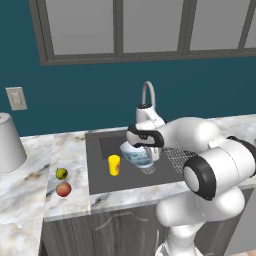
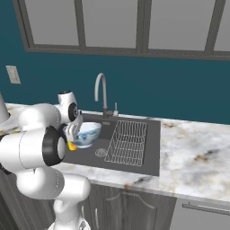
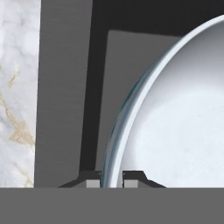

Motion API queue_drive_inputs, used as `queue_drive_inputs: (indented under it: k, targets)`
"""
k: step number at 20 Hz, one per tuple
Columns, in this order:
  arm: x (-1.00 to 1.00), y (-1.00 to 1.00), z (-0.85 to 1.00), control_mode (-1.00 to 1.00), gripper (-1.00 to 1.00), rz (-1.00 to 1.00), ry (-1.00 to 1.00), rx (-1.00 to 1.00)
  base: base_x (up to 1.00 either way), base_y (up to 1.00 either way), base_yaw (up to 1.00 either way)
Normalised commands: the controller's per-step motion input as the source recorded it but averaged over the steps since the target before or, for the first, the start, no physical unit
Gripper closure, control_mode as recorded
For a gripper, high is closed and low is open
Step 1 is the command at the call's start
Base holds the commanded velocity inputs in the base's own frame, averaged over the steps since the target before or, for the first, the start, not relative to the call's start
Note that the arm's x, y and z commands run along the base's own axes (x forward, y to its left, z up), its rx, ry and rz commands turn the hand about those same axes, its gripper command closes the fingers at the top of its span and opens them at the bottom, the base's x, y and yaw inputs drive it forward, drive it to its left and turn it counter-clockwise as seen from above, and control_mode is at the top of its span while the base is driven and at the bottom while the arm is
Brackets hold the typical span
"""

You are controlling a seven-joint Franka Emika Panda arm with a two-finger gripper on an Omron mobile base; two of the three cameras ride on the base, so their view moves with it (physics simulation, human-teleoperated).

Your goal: Remove the pear and peach from the sink. Then move the bowl and cup from the counter to the sink for washing.

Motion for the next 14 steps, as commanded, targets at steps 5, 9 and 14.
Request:
queue_drive_inputs:
  k: [5,9,14]
  targets:
    - [0.00,-0.10,-0.09,-1.00,1.00,0.00,0.00,0.00,0.00,0.00,0.00]
    - [0.00,-0.07,-0.12,-1.00,1.00,0.00,0.00,0.00,0.00,0.00,0.00]
    - [0.00,-0.07,-0.12,-1.00,1.00,0.00,0.00,0.00,0.00,0.00,0.00]
